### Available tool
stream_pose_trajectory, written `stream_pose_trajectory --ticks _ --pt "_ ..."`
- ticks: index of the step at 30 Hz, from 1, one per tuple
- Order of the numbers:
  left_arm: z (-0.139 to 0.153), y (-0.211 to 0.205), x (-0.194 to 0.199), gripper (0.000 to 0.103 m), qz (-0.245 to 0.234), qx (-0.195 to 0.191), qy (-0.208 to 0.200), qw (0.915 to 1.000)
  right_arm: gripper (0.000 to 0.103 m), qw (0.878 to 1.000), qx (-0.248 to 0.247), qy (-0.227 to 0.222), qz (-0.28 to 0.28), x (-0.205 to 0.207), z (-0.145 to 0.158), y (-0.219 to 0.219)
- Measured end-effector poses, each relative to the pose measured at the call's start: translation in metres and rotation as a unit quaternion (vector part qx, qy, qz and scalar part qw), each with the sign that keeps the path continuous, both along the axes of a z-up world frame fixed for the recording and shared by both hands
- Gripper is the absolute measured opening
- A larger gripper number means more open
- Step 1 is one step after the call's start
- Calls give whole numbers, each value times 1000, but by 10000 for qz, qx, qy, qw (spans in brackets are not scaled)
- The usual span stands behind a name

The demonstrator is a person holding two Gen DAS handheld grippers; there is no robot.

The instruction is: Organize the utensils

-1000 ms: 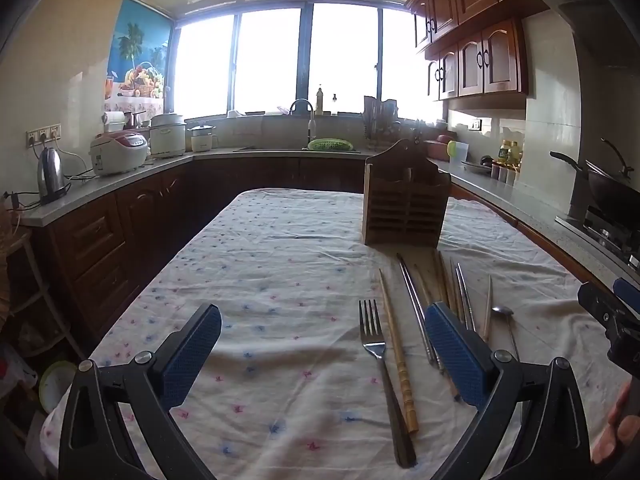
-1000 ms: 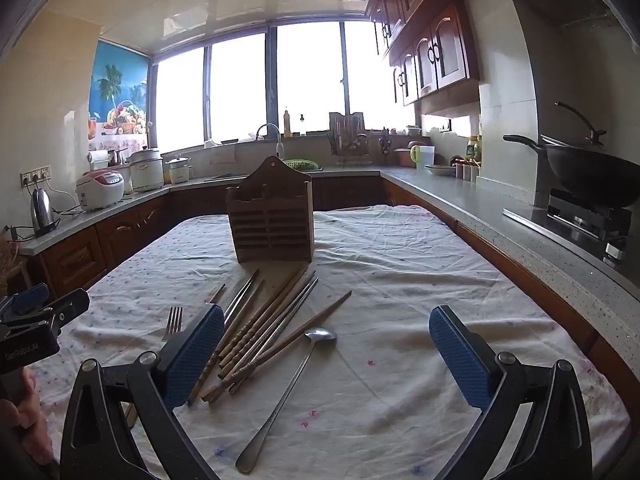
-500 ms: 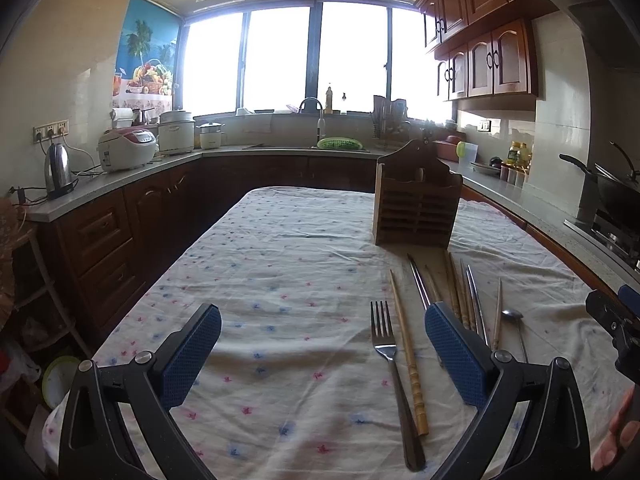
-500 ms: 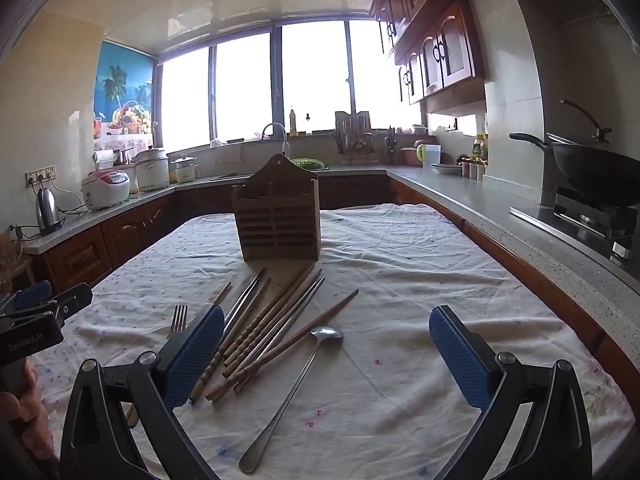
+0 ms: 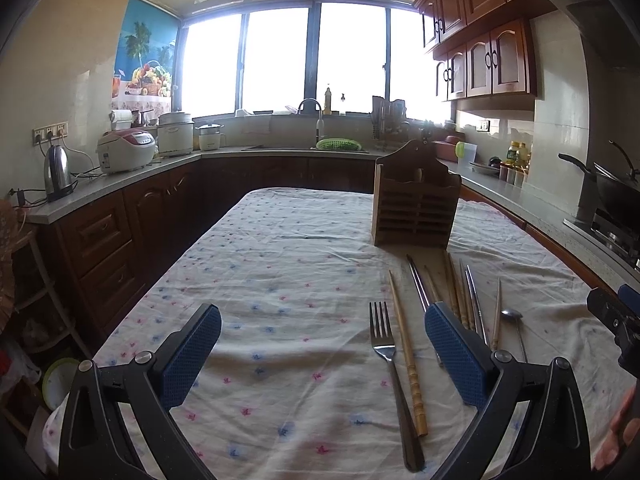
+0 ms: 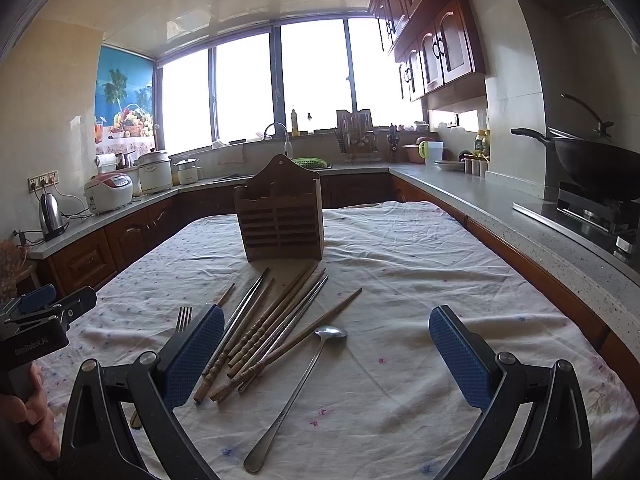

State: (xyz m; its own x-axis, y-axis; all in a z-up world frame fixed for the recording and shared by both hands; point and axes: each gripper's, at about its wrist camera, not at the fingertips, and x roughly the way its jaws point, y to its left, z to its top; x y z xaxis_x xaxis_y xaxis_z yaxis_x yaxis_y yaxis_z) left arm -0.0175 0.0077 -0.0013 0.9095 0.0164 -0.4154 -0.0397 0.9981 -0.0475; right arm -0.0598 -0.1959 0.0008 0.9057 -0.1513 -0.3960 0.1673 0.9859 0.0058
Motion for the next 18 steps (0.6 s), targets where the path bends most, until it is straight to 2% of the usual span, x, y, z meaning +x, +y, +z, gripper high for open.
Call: stream_pose_trajectory --ticks 18 --pt "-2 -1 0 102 21 -21 2 10000 103 9999 110 42 5 0 1 -2"
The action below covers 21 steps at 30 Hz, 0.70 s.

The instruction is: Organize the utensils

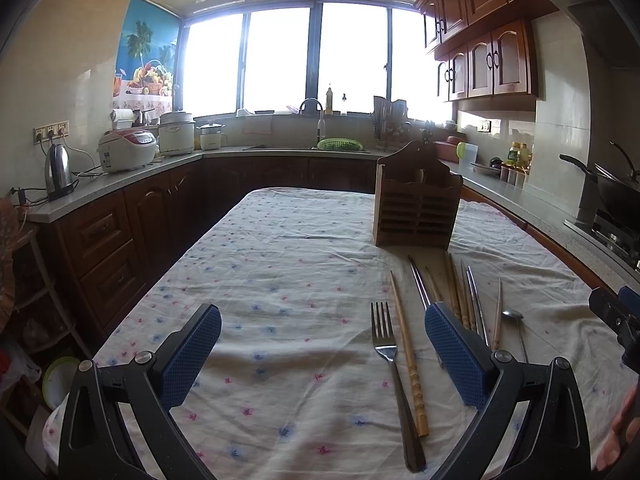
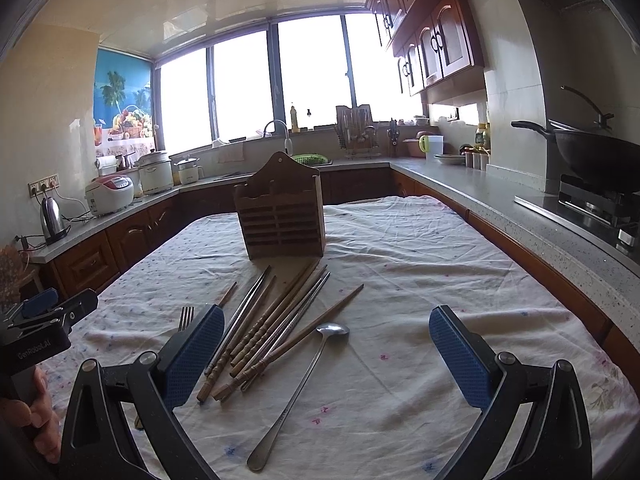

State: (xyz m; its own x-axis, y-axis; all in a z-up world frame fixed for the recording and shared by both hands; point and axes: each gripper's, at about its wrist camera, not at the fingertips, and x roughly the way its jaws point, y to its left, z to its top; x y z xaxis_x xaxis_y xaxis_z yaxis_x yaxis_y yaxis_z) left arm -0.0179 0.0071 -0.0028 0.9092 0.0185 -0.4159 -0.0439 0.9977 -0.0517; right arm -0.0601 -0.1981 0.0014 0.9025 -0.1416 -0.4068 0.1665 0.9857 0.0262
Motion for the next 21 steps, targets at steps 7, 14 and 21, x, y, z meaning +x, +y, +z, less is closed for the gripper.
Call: stream_pose_trajectory --ticks 7,14,21 --pt "1 1 -2 102 1 -15 0 10000 103 10000 14 3 18 0 0 0" --pt "1 1 -1 102 18 -23 21 10000 103 10000 19 7 27 0 0 0" --pt "0 1 0 102 8 -54 46 10000 103 10000 42 48 26 1 0 1"
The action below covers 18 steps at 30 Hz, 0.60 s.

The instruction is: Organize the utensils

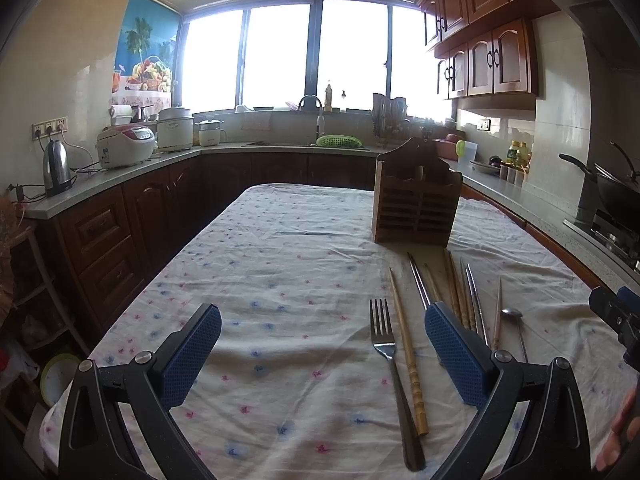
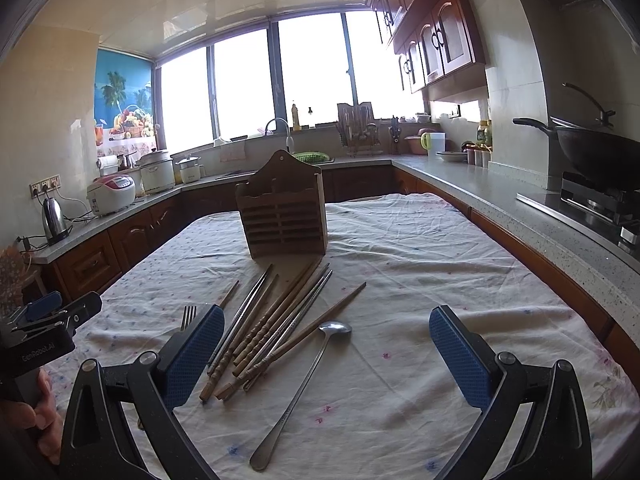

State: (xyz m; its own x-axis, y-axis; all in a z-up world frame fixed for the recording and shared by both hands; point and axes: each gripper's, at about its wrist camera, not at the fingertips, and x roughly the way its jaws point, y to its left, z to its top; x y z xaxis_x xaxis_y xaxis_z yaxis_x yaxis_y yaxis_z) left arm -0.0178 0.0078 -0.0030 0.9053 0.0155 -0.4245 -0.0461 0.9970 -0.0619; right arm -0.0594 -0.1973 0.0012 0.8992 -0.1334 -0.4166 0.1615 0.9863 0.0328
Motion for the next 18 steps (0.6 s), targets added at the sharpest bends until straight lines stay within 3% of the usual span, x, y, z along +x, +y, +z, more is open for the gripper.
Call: stream_pose_trajectory --ticks 18 --pt "3 6 25 100 -512 -378 503 9967 102 9990 226 382 92 15 1 -7"
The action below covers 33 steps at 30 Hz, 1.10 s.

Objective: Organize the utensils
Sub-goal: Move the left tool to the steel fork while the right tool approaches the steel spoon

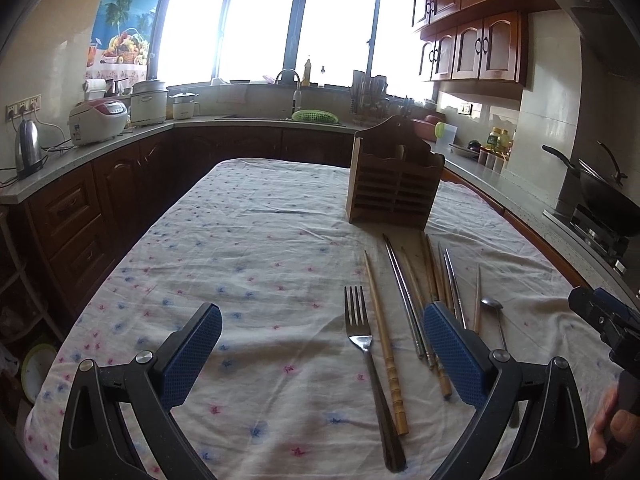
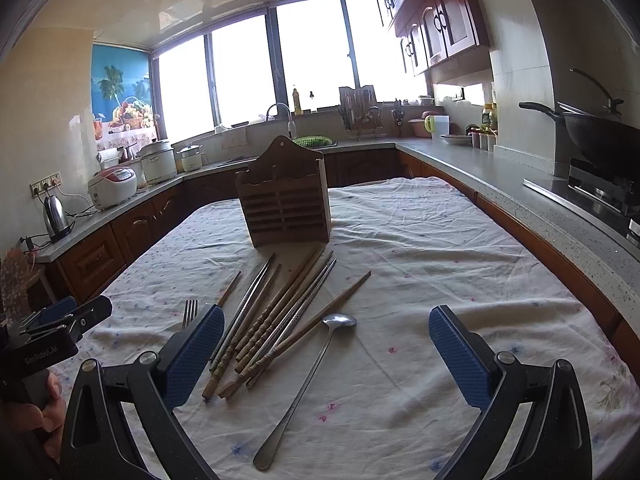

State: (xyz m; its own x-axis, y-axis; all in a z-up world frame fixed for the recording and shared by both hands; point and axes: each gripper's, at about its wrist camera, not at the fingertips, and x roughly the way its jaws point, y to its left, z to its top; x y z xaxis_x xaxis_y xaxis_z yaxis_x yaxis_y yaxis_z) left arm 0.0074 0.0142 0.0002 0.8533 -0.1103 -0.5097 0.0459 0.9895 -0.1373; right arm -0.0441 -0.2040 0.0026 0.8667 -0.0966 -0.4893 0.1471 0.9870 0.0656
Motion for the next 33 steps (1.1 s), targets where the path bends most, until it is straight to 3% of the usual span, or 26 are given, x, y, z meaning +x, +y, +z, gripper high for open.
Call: stream_pose_trajectory --ticks 6,14,21,23,28,33 --pt "-3 7 26 86 -393 -207 455 9980 97 9984 311 428 212 17 -4 -4" --pt "-15 2 66 66 -628 -83 1058 9924 82 9930 591 994 253 38 -24 -9" --pt "-26 -4 103 54 -843 -182 1391 9865 61 9853 851 1468 192 54 -44 -18" --pt "-30 -5 112 47 -917 -206 1475 9846 55 9828 925 1588 168 59 -50 -22" --pt "-43 -7 138 40 -1074 -155 1677 9798 41 9763 1124 1840 206 70 -61 -27" --pt "-51 -10 158 37 -1156 -111 1767 9774 37 9715 1277 1973 302 79 -65 -26"
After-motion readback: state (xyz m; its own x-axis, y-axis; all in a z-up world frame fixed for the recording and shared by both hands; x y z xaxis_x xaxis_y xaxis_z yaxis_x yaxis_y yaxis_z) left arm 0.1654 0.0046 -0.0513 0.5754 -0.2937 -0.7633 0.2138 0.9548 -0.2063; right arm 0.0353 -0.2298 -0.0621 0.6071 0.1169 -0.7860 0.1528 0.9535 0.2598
